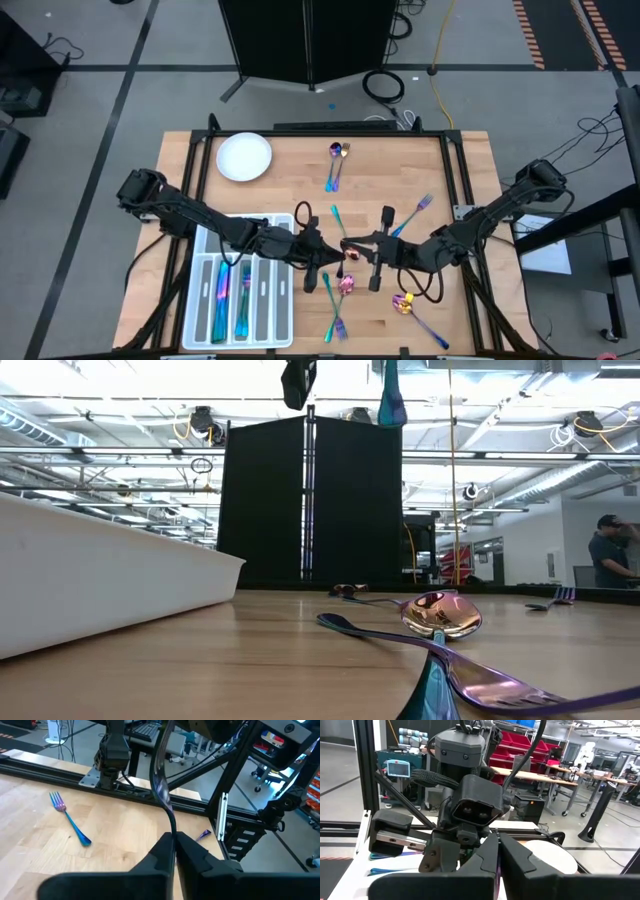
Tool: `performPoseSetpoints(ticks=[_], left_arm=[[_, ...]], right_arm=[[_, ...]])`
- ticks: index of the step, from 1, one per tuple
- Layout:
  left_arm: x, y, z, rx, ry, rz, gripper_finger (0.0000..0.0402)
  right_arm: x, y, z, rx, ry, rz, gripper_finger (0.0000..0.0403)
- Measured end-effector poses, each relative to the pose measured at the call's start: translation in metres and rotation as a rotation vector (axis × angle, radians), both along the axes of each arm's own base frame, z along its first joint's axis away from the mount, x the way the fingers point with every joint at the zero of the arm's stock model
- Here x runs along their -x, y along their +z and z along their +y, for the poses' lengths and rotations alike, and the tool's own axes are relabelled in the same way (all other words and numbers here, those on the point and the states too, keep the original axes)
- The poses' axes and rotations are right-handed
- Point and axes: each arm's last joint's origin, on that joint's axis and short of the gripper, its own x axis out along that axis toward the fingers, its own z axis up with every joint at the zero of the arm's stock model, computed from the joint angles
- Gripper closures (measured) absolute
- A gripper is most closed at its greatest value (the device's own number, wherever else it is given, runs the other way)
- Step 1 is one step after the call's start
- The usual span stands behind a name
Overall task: Sort silverware
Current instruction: Put the iridescent blue fork in the silverware tray
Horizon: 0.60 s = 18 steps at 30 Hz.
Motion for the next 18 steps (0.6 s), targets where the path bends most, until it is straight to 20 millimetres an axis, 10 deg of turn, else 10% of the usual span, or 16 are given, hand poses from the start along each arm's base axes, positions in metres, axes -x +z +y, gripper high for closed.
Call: performPoseSetpoints(ticks=[18], left_arm=[[0.003,0.003,0.009,0.018,0.034,0.032,0.04]], right_arm=[[0.02,0.001,-0.012,-0.004,-0.01,0.137,0.0256]])
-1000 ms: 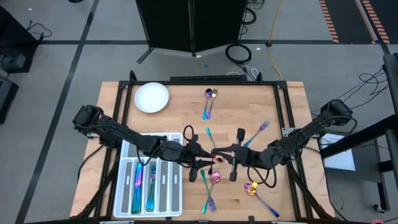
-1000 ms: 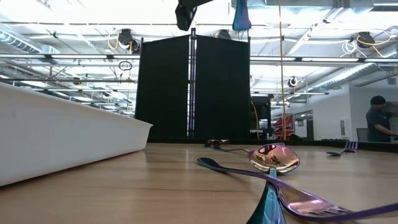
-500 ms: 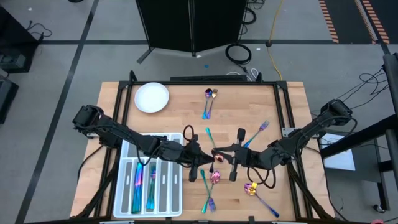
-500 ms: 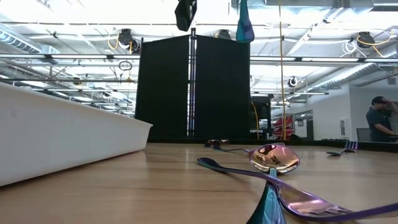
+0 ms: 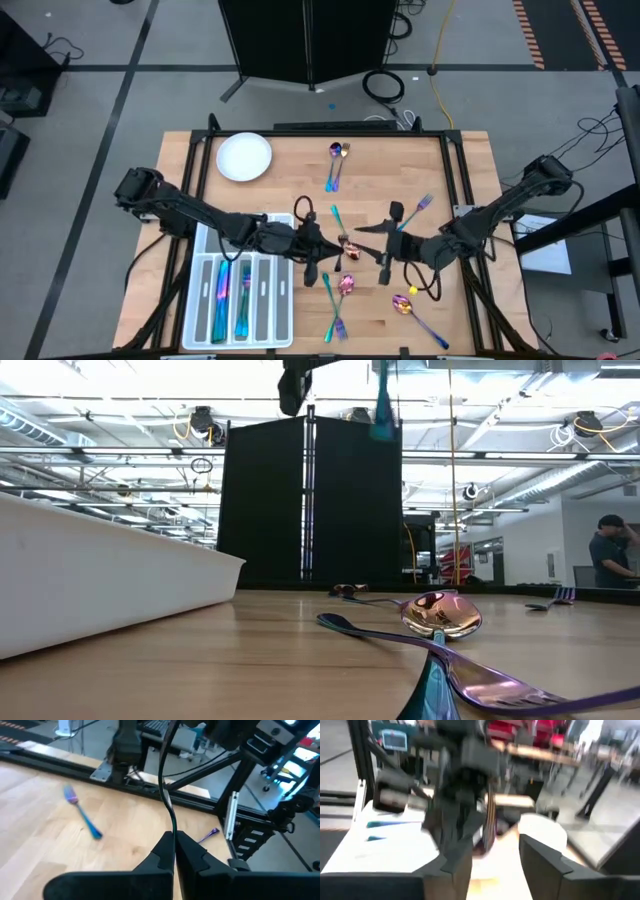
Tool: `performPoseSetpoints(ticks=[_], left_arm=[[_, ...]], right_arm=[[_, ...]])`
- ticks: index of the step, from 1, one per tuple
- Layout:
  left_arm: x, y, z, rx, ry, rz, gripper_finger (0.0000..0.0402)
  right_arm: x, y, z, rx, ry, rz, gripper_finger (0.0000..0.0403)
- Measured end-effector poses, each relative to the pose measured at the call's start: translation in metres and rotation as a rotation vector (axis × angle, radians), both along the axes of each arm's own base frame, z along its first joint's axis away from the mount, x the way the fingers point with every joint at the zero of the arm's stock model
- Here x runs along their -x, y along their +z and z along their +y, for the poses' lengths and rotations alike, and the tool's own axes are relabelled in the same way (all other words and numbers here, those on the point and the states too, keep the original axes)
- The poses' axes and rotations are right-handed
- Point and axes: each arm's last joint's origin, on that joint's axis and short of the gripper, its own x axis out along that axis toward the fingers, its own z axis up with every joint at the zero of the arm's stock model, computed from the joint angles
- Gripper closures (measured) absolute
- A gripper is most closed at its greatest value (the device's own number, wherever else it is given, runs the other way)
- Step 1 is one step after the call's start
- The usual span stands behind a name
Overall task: Sort silverware
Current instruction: Put the iridescent blue fork in the silverware tray
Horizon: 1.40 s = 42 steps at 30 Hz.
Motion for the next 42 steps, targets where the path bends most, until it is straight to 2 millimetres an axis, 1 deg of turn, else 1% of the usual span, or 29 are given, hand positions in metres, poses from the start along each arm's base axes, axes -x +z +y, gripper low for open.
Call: performPoseSetpoints(ticks=[2,5,7,10,12,16,20,25,28,34,42], left_arm=[[0.004,0.005,0.006,0.028,0.022,0.026,0.0401],[0.016,0.011,0.018,0.113,0.049,0.125,0.0401],[0.026,0.014,0.025,0.191,0.083,0.2,0.0401],[0.04,0.02,0.032,0.336,0.166,0.282,0.0401],[0.049,0.02,0.034,0.404,0.215,0.347,0.0401],[0.065,0.012,0.032,0.496,0.318,0.515,0.0401],[0.08,0.002,0.019,0.537,0.356,0.679,0.0401],[0.1,-0.004,-0.006,0.563,0.401,0.795,0.0401],[0.114,-0.006,-0.021,0.578,0.456,0.837,0.0402],[0.146,-0.013,-0.042,0.544,0.606,0.907,0.0402],[0.176,-0.024,-0.065,0.622,0.702,0.924,0.0402]], right_arm=[[0.008,-0.002,-0.004,-0.062,-0.015,0.048,0.0242],[0.015,-0.012,-0.004,-0.111,-0.039,0.126,0.0232],[0.017,-0.018,-0.002,-0.12,-0.047,0.169,0.0231],[0.016,-0.023,-0.002,-0.119,-0.056,0.191,0.0233],[0.014,-0.024,-0.001,-0.121,-0.059,0.189,0.0237],[0.014,-0.024,-0.001,-0.128,-0.054,0.19,0.024],[0.015,-0.024,0.001,-0.134,-0.048,0.189,0.024],[0.016,-0.024,0.004,-0.138,-0.036,0.187,0.024],[0.018,-0.024,0.006,-0.141,-0.027,0.185,0.024],[0.02,-0.023,0.009,-0.158,-0.017,0.18,0.0241],[0.02,-0.023,0.01,-0.185,-0.019,0.169,0.0241]])
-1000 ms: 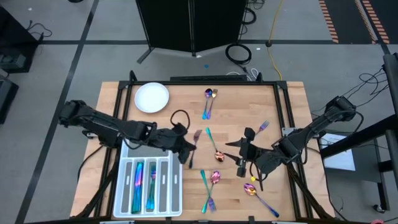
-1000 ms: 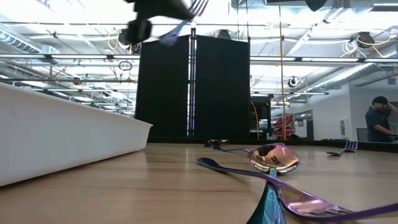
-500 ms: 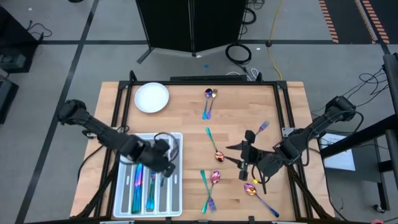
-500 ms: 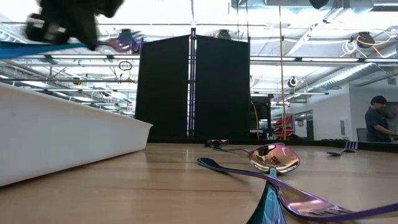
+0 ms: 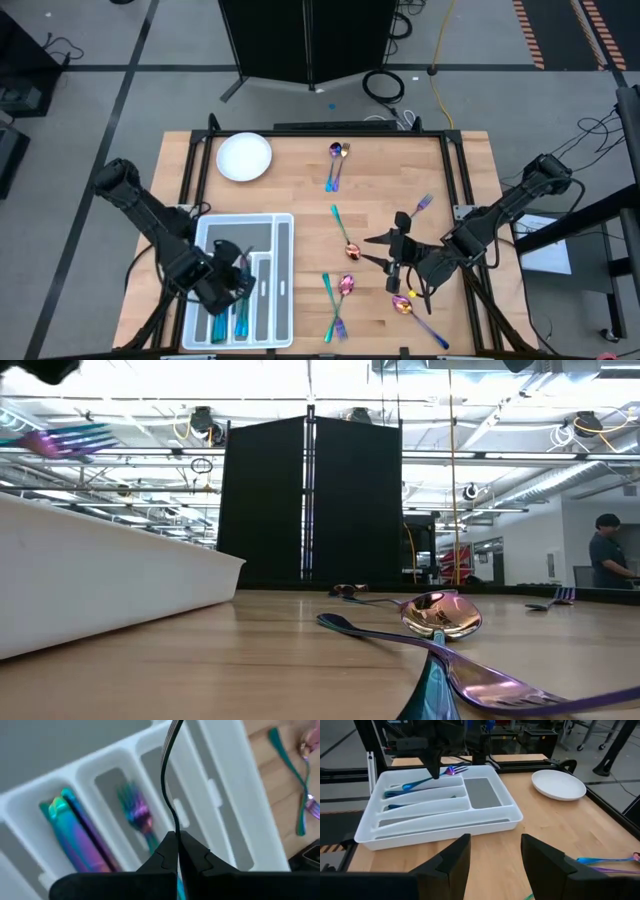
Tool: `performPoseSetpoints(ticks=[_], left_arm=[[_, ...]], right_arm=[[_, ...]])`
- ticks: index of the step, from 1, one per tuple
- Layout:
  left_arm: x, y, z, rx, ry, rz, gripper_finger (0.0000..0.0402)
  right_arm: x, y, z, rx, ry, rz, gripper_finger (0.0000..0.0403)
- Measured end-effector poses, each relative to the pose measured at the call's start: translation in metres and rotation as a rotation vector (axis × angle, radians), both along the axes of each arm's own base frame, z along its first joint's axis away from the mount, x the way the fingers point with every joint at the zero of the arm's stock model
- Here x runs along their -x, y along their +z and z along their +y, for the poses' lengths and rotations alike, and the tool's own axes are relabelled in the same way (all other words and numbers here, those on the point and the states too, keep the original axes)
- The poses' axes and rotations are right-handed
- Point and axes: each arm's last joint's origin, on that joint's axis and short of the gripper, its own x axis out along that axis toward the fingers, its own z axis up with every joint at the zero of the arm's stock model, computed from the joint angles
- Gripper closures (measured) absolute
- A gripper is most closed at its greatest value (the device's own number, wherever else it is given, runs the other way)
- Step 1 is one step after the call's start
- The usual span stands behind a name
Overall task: Sort silverware
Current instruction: Put the iridescent blue fork in the silverware tray
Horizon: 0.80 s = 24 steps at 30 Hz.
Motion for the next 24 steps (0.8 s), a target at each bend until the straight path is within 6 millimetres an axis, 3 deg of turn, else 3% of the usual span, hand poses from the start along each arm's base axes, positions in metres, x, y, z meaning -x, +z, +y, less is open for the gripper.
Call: performPoseSetpoints(ticks=[8,24], left_arm=[[0.015,-0.01,-0.02,0.054,0.074,-0.015,0.0402],[0.005,-0.04,-0.039,0.056,0.11,0.046,0.0402]], right_arm=[[0.0,0.001,0.0,-0.003,0.001,-0.007,0.0241],[-0.001,0.001,0.0,-0.003,0.002,-0.011,0.0241]])
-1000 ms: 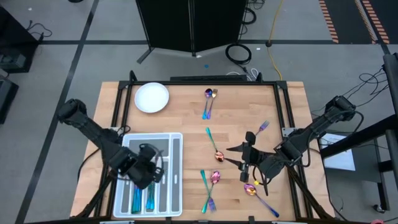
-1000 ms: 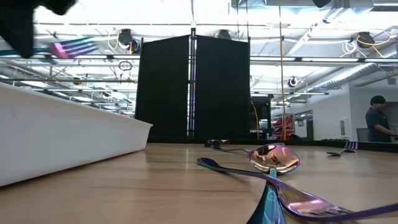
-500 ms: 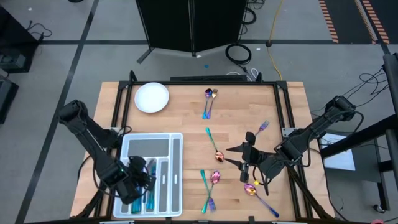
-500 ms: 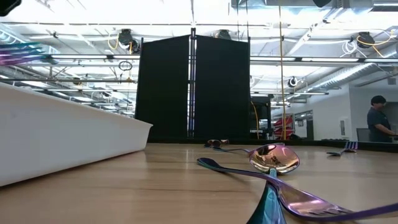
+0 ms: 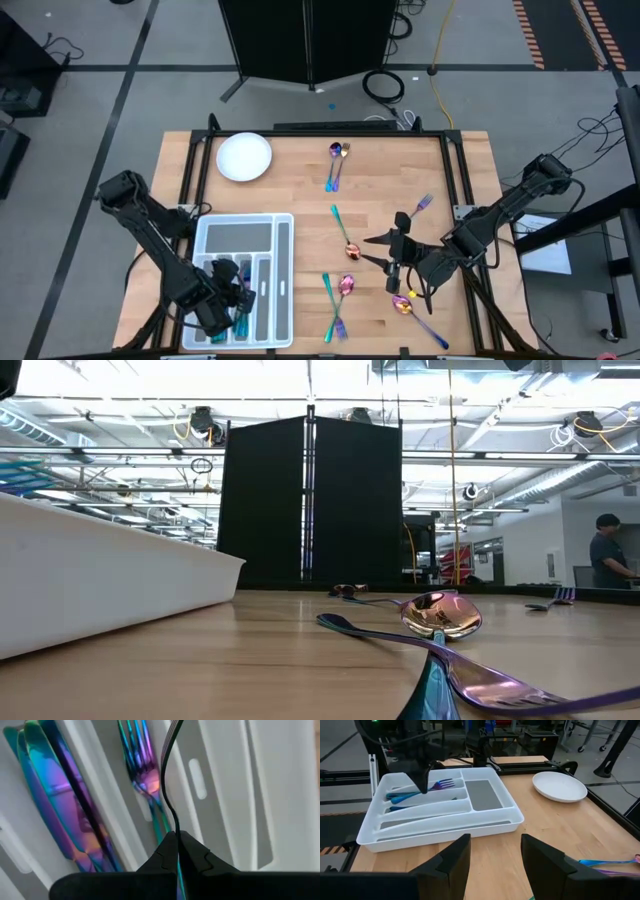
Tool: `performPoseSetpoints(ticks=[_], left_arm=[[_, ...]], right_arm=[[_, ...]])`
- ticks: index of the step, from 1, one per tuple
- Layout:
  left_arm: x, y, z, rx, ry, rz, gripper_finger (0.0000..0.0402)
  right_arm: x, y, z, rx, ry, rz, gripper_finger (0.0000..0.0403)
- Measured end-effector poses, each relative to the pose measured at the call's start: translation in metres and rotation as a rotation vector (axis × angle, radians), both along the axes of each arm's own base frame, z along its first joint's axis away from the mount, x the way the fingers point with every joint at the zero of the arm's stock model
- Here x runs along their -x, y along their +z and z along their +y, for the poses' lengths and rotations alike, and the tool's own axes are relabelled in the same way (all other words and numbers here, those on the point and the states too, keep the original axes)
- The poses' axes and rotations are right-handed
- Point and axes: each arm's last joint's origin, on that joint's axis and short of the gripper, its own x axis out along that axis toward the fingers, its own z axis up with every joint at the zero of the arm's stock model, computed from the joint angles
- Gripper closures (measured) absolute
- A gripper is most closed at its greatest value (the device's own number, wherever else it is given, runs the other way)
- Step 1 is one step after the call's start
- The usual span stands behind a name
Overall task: Sort silverware
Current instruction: Put the iridescent blue fork in the silverware tray
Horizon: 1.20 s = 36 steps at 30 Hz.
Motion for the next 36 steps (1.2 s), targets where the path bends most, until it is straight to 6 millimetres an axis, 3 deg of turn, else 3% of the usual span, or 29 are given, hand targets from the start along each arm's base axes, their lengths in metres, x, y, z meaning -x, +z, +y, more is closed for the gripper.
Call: performPoseSetpoints(ticks=[13,36], left_arm=[[-0.005,-0.012,-0.008,0.034,0.016,0.026,0.0402],[-0.015,-0.012,0.001,0.017,-0.014,0.043,0.0384]], right_arm=[[0.0,0.0,0.0,0.0,0.0,0.0,0.0241],[-0.001,0.001,0.0,-0.009,0.001,-0.012,0.0241]])
